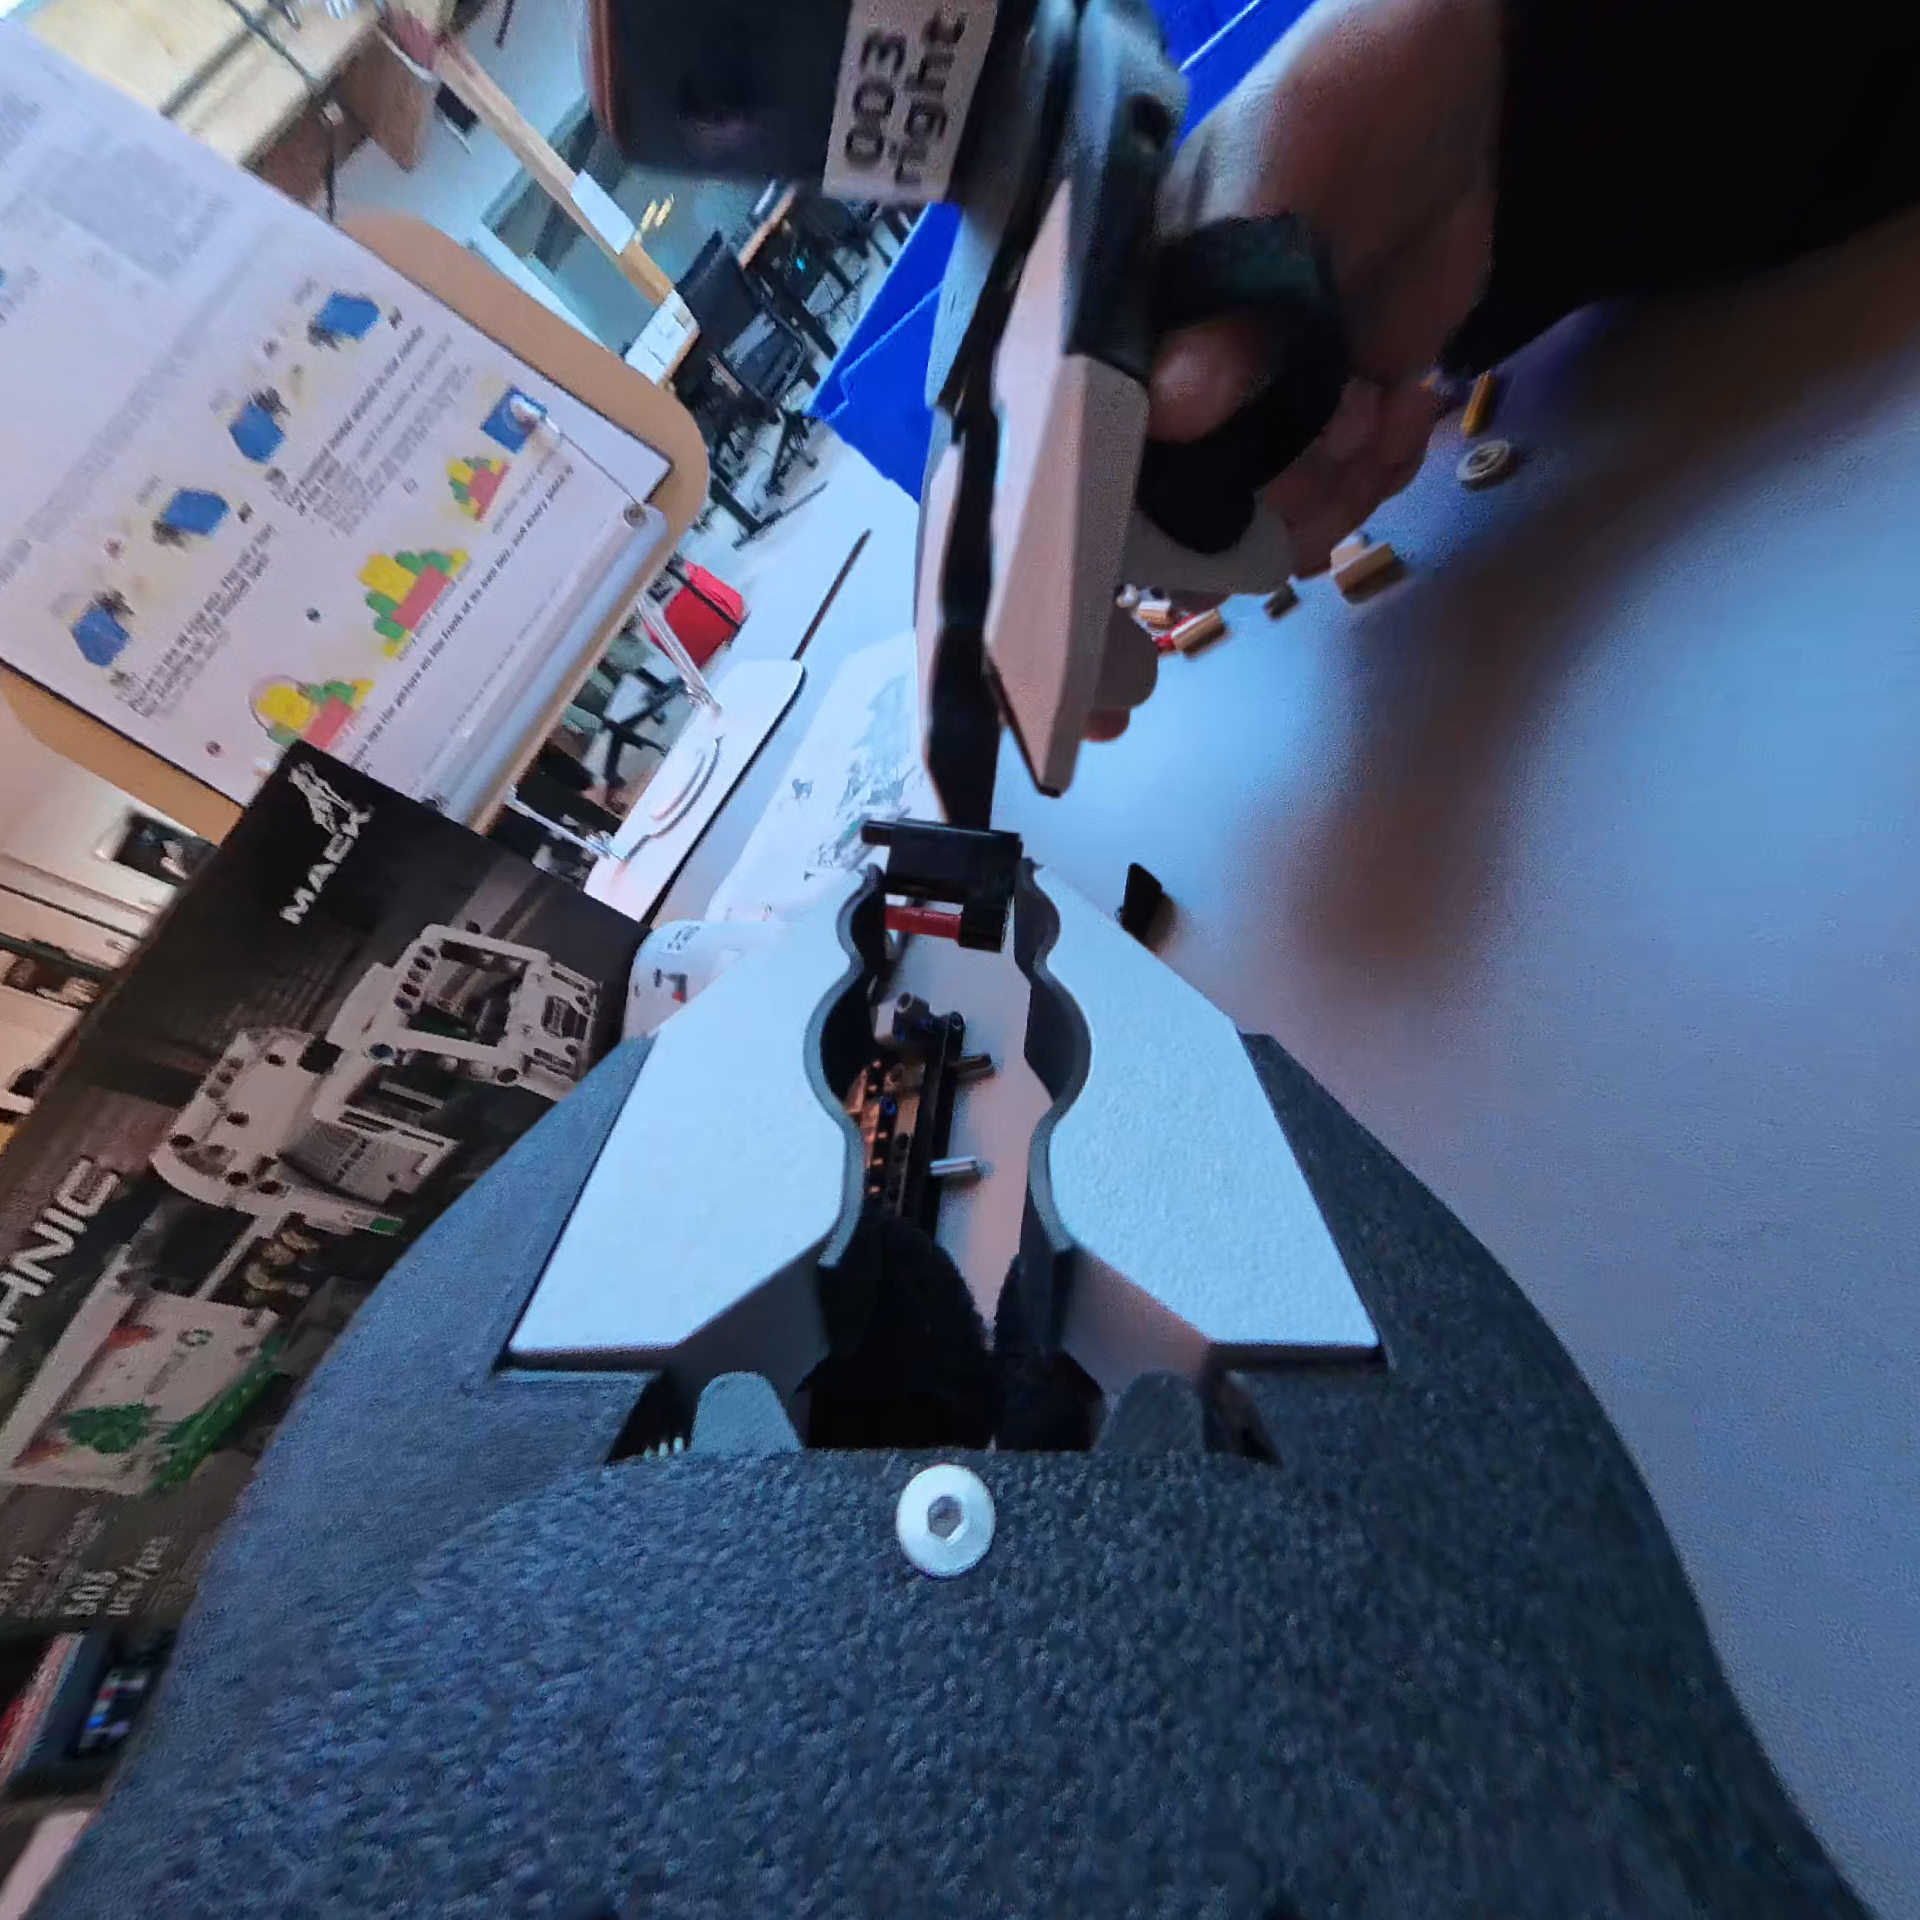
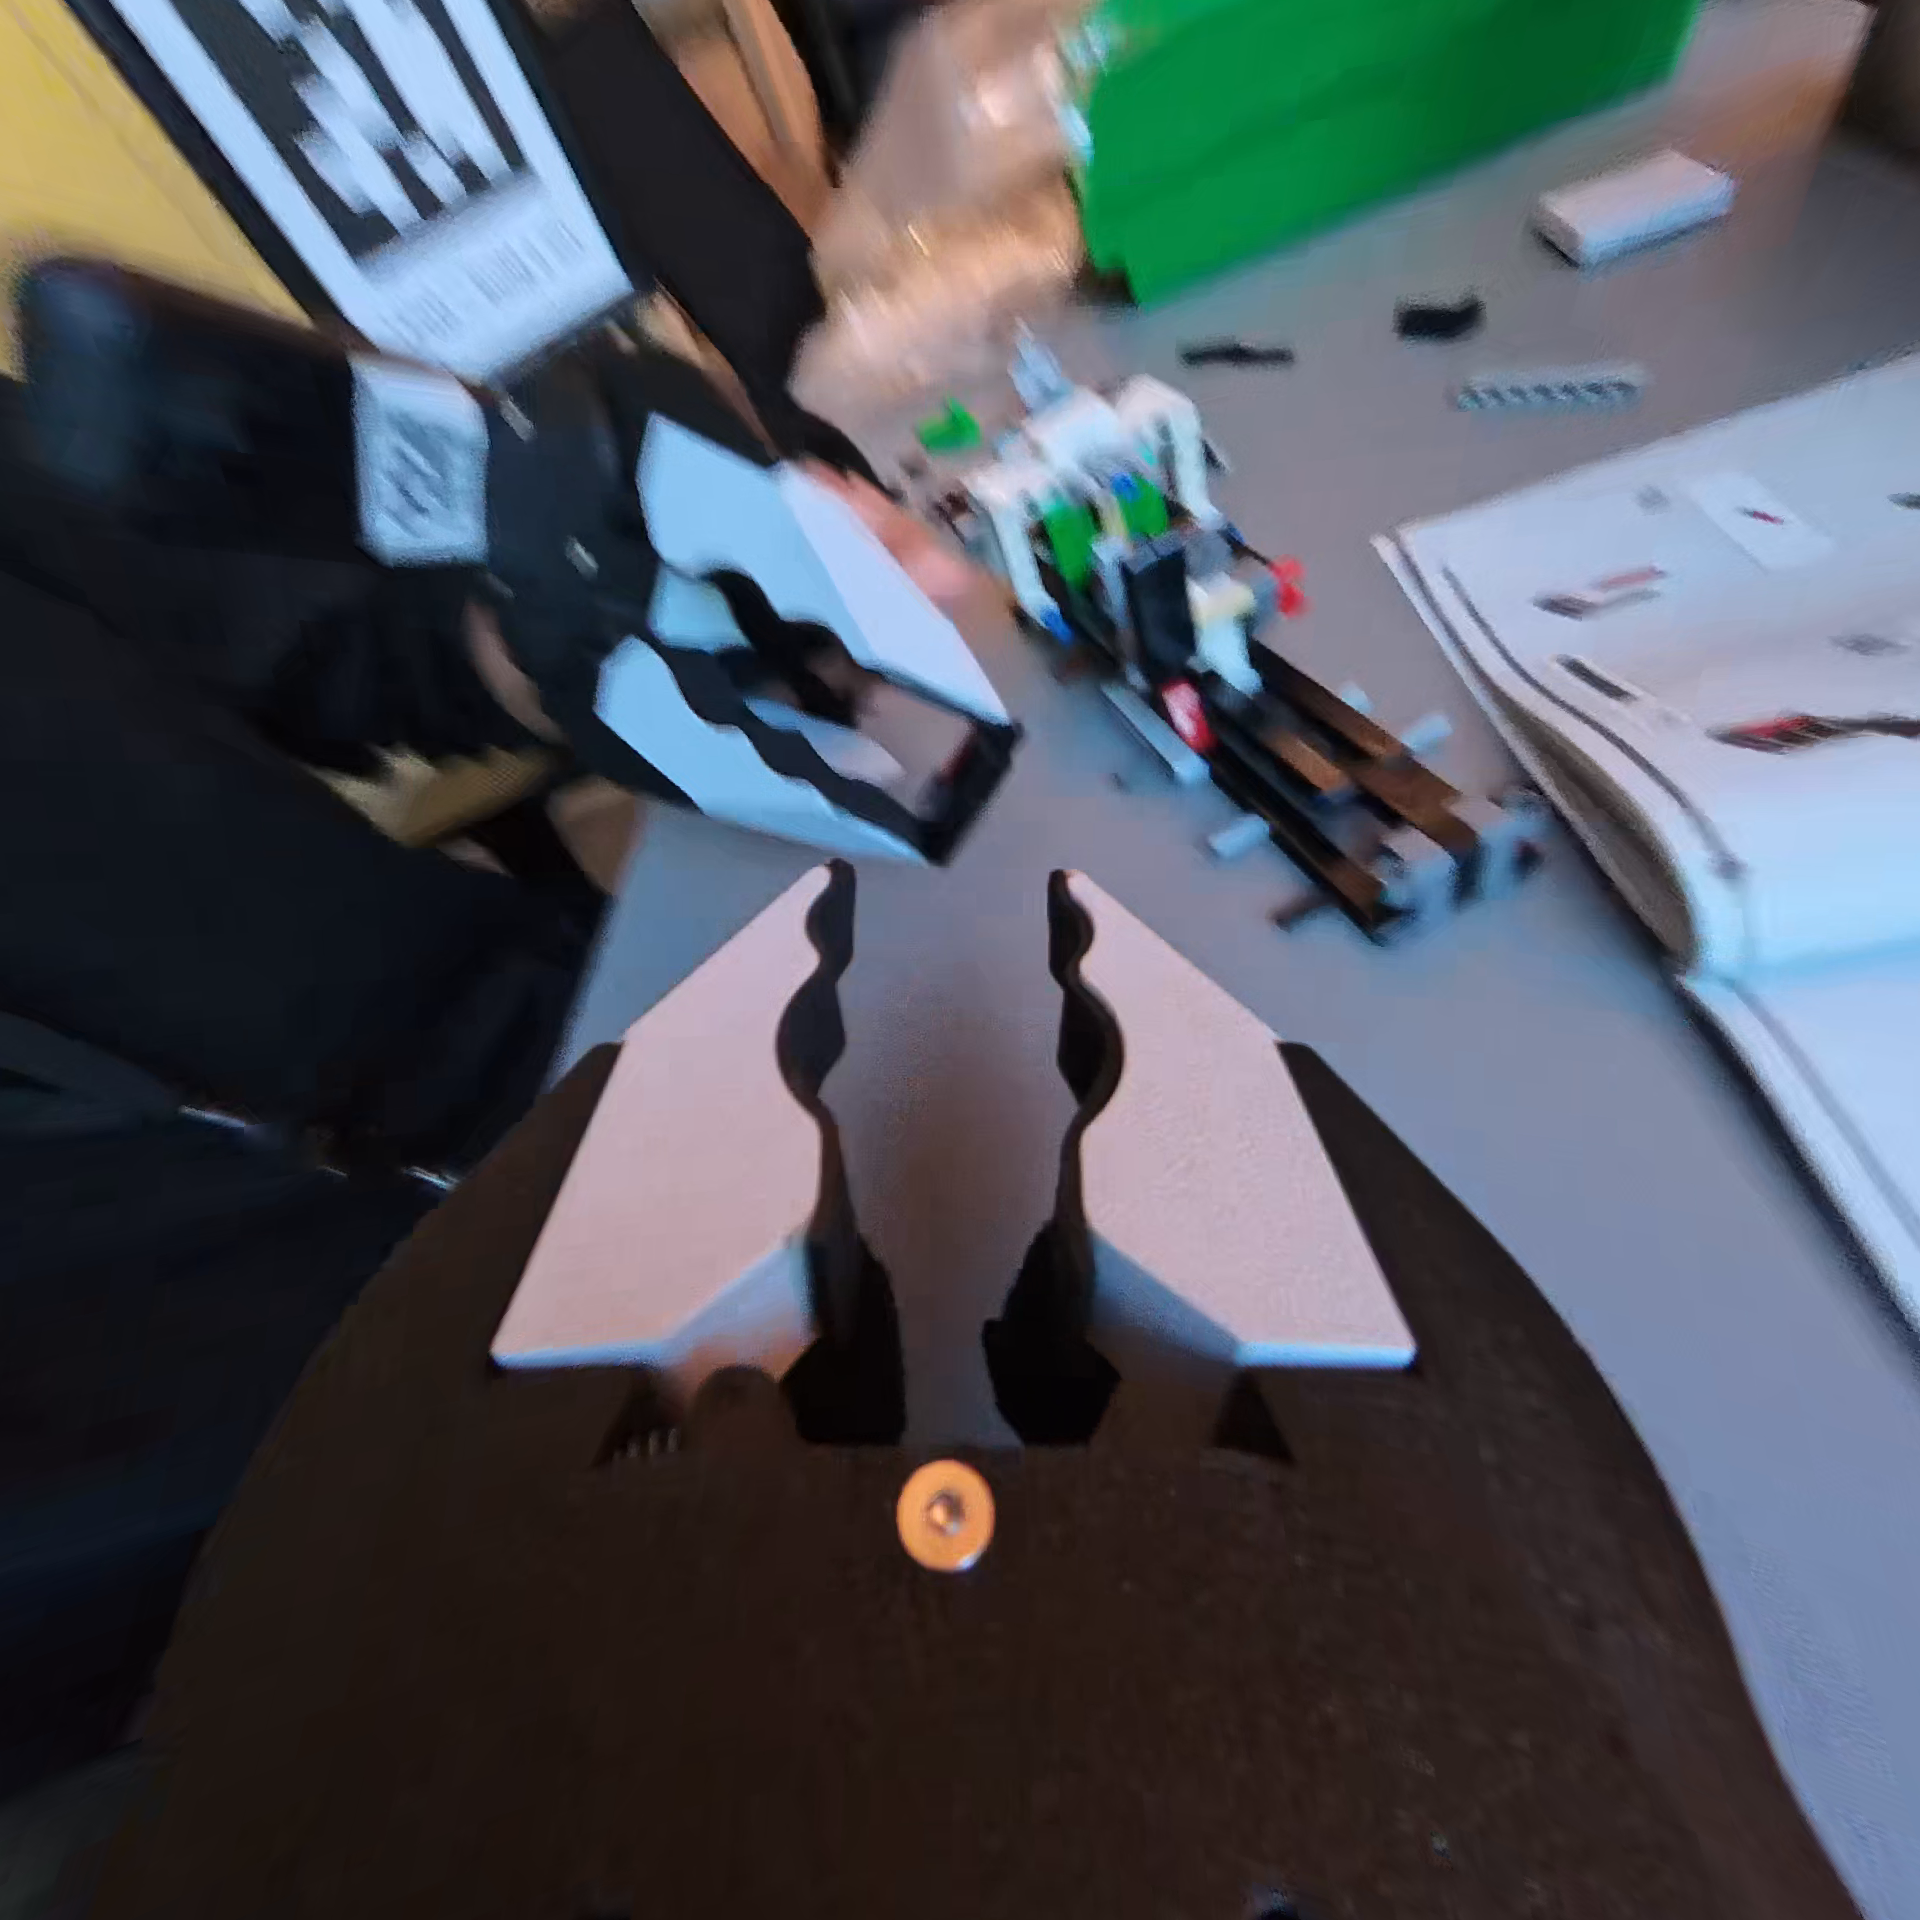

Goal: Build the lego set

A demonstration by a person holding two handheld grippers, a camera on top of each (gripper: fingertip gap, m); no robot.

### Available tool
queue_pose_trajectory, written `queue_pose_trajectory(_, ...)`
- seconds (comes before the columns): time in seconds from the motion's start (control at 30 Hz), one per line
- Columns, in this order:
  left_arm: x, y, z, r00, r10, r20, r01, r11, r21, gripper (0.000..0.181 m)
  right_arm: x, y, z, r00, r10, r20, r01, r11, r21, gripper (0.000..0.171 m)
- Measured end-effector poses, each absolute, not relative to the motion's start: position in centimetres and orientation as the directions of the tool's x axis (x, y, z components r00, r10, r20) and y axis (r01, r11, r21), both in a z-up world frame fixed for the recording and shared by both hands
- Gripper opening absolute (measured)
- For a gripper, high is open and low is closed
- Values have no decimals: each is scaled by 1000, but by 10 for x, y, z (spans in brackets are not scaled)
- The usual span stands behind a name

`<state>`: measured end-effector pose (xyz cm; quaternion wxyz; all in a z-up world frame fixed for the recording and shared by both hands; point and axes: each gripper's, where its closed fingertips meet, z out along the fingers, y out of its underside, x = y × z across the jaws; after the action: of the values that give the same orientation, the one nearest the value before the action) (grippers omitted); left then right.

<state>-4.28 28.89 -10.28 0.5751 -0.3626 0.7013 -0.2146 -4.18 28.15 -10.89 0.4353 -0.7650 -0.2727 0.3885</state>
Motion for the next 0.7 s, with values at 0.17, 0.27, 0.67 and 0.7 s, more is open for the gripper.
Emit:
queue_pose_trajectory(0.17, -44, 277, -103, -66, -672, -738, -229, 730, -644, 23, -63, 277, -96, 418, 753, -508, -49, -539, -841, 31)
queue_pose_trajectory(0.27, -44, 273, -104, -73, -657, -750, -227, 743, -629, 24, -63, 281, -103, 440, 740, -508, -39, -550, -834, 27)
queue_pose_trajectory(0.67, -41, 272, -104, -59, -706, -706, -212, 700, -682, 24, -61, 285, -108, 508, 739, -443, 1, -515, -857, 6)
queue_pose_trajectory(0.7, -41, 272, -103, -65, -733, -677, -202, 674, -710, 24, -60, 286, -108, 521, 743, -421, 14, -500, -866, 6)
